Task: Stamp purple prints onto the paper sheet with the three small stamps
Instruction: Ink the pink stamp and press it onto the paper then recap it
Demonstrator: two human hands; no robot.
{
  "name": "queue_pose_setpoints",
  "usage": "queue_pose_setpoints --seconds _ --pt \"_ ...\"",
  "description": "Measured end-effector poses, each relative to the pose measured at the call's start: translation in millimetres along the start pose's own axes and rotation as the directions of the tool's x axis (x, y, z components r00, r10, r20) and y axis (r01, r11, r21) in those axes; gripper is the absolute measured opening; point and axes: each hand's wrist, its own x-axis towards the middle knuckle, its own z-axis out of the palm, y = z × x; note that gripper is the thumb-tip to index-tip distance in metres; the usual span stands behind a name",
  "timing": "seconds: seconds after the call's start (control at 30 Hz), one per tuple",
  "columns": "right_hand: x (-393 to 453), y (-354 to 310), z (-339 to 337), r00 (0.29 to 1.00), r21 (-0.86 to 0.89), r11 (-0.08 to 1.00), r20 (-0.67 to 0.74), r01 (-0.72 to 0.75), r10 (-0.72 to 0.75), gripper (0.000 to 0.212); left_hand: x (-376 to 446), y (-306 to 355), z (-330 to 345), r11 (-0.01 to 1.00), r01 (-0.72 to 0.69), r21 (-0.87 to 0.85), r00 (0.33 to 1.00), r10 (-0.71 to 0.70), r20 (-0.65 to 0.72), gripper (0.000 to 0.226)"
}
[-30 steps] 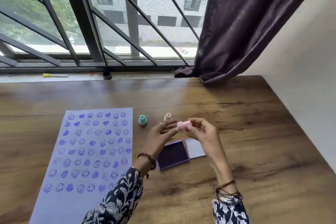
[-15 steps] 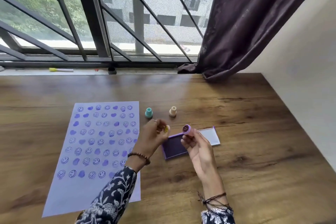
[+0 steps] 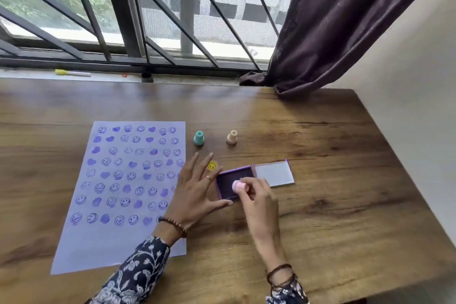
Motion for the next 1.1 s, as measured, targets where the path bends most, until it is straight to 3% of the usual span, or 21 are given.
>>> queue_pose_setpoints --seconds 0.13,0.23,0.43,0.53,0.67,0.8,0.87,0.93,1.03,1.1 --pt "-13 -5 10 0.973 -0.341 0.911 0.070 0.233 -0.222 0.009 -11 -6 4 0.999 0.012 0.036 1.000 -0.012 -0.002 0.083" --pt "-13 -9 10 0.966 -0.358 0.898 0.070 0.256 -0.247 0.005 -9 -5 3 0.999 0.030 0.036 0.999 -0.028 -0.036 0.073" --pt "10 -9 4 0.973 -0.309 0.929 0.174 0.201 -0.152 0.007 -4 -7 2 0.999 0.022 0.026 0.999 -0.021 -0.035 0.067" --pt "29 -11 4 0.950 -0.383 0.896 0.290 0.225 -0.115 0.009 -2 -8 3 0.999 0.024 0.031 1.000 -0.024 -0.002 0.067" --pt "48 -24 6 0.912 -0.500 0.852 0.403 0.152 0.073 0.013 0 -6 1 0.997 0.031 0.069 0.998 -0.034 0.046 0.068" --pt "56 -49 9 0.871 -0.634 0.764 0.436 0.119 0.226 0.019 -6 -12 -13 0.999 0.050 -0.006 0.984 -0.048 0.172 0.079" --pt "51 -60 9 0.886 -0.645 0.762 0.383 0.054 0.261 0.020 -18 -28 -32 0.998 0.042 -0.047 0.979 -0.031 0.202 0.079" --pt "35 -72 14 0.934 -0.551 0.832 0.261 -0.062 0.243 0.015 -34 -57 -57 0.999 0.021 -0.028 0.985 -0.015 0.171 0.070" --pt "-9 -98 37 0.972 -0.144 0.971 0.111 -0.189 0.206 0.009 -63 -114 -101 0.998 0.062 -0.009 0.989 -0.060 0.133 0.058" --pt "-39 -115 61 0.970 0.070 0.970 0.095 -0.231 0.224 0.004 -81 -149 -128 0.995 0.095 -0.017 0.984 -0.091 0.155 0.055"
